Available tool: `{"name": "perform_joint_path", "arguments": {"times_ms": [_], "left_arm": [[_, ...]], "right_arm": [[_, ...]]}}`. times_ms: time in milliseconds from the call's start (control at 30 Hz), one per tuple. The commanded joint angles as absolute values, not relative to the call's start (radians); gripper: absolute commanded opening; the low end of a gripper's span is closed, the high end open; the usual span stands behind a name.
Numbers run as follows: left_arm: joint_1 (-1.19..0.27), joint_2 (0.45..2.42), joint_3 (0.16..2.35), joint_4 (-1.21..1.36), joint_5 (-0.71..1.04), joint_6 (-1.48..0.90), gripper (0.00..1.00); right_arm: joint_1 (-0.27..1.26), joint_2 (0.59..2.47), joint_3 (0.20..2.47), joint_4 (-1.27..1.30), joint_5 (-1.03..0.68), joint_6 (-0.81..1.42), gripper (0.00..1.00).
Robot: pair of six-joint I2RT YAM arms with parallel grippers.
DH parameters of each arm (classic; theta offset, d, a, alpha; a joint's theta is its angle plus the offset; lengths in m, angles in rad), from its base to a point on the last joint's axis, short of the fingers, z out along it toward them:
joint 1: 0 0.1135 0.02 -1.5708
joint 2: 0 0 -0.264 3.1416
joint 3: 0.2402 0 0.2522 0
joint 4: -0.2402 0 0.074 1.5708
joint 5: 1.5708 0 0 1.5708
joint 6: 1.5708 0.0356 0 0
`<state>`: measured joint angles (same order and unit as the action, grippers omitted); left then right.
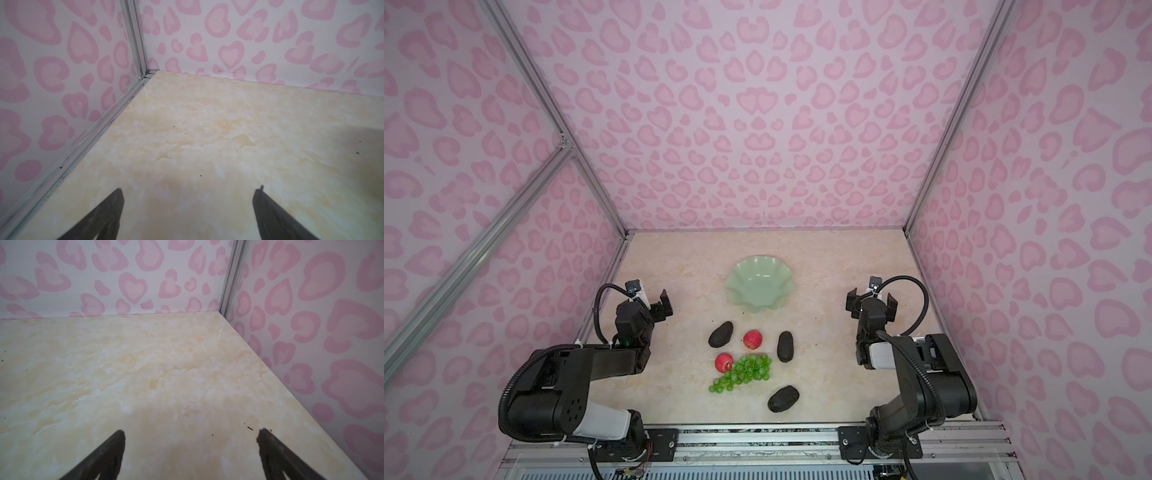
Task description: Place and organize the fake fruits in the fruit bowl
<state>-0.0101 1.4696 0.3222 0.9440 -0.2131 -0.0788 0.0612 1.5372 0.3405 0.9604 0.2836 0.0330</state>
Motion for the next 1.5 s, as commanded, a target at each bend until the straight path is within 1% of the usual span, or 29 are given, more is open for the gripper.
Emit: {"name": "perform_joint_path", "arguments": {"times_ms": [0,967,1067,1100,1133,1200,1300,1367,1400,1467], "left_arm": [[-0.009,1.470,0.325,0.985,-0.211,-0.074,0.97],[0.002,1.469,0.326,0.980,-0.187,-0.079,0.98],[0.002,1.466,0.321,0.986,-0.186,-0.078,0.98],[0.002,1.465,0.320,0.989,-0.186,-0.078,0.99],[0.002,1.456,0.325,0.978,-0.183,-0.077,0.99],[0.000,1.397,0.362,0.861,-0.171,-0.068,0.98],[-0.006,1.282,0.434,0.663,-0.221,-0.088,0.96],[-0.008,1.199,0.453,0.575,-0.229,-0.173,0.96],[-0.008,1.142,0.463,0.523,-0.216,-0.213,0.96],[-0.008,1.042,0.489,0.396,-0.221,-0.312,0.96]], "right_arm": [[0.061,1.540,0.342,0.967,0.282,0.035,0.99],[0.056,1.538,0.342,0.964,0.272,0.038,0.99],[0.057,1.534,0.340,1.001,0.299,0.039,0.99],[0.059,1.497,0.371,0.920,0.320,0.048,0.99],[0.059,1.456,0.426,0.788,0.343,0.056,0.99],[0.065,1.381,0.548,0.525,0.366,0.075,0.99],[0.102,1.279,0.687,0.251,0.365,0.250,0.99],[0.121,1.241,0.712,0.196,0.316,0.410,0.99],[0.113,1.232,0.711,0.163,0.240,0.495,0.99],[0.085,1.228,0.691,0.161,0.036,0.528,0.99]]}}
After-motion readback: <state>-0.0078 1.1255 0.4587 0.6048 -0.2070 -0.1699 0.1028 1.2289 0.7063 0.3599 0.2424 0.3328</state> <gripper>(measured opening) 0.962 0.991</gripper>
